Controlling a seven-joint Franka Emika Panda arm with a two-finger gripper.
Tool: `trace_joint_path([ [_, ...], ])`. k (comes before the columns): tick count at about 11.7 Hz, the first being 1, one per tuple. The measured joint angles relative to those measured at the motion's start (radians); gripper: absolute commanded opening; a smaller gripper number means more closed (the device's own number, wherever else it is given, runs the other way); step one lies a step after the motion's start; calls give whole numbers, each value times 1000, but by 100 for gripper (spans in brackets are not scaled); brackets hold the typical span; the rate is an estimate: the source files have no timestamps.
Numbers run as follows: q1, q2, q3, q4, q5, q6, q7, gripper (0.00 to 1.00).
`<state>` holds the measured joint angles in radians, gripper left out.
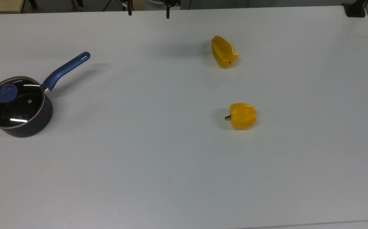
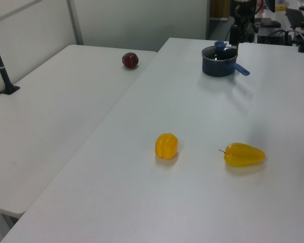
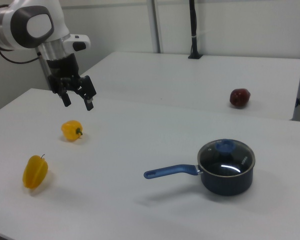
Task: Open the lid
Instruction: 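Move the gripper from its start pose toward the blue saucepan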
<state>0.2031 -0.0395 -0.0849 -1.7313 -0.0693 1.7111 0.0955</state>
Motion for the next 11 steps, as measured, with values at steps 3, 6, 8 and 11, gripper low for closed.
trace_joint_path([
  [3, -4, -3, -9, -7, 0, -1, 6, 100],
  [6, -8, -3, -20, -8, 0, -1, 6, 100],
  [8, -55, -2, -23, -6, 0, 4, 10, 100],
  [11, -216, 41, -30, 3, 0, 95, 10, 100],
])
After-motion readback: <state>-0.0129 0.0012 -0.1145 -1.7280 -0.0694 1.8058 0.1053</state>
